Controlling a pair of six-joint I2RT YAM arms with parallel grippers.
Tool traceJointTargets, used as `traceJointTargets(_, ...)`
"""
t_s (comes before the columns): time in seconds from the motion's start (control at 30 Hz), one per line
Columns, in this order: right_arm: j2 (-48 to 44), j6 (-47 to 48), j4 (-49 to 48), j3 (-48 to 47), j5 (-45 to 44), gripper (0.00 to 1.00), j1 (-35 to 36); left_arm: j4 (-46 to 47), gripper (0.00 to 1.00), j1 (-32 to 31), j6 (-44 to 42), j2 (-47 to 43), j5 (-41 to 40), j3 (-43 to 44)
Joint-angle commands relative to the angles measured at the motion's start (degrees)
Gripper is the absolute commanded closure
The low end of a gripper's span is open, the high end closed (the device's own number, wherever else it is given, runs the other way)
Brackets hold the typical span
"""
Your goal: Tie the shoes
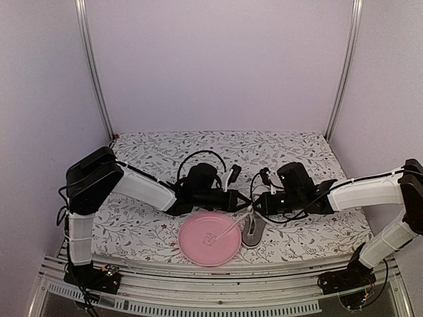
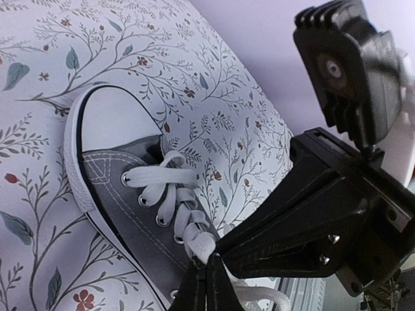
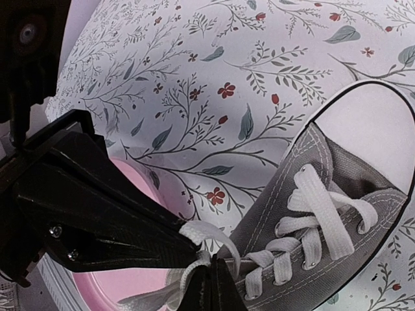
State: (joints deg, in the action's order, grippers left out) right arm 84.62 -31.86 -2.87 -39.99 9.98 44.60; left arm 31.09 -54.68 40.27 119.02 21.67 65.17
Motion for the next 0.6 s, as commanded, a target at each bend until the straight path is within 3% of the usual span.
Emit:
traceJointTargets(0.0,0.9,1.1,-0.7,-1.3,1.0,0.98,1.4,1.9,1.0,0.8,-1.1,1.1,1.0,0.2)
traceJointTargets(0.57,1.9,-1.2,-0.7,0.6,-1.8,0.98,1.5,3.0,1.0,0.5,-1.4,-0.8,2.1,-3.4)
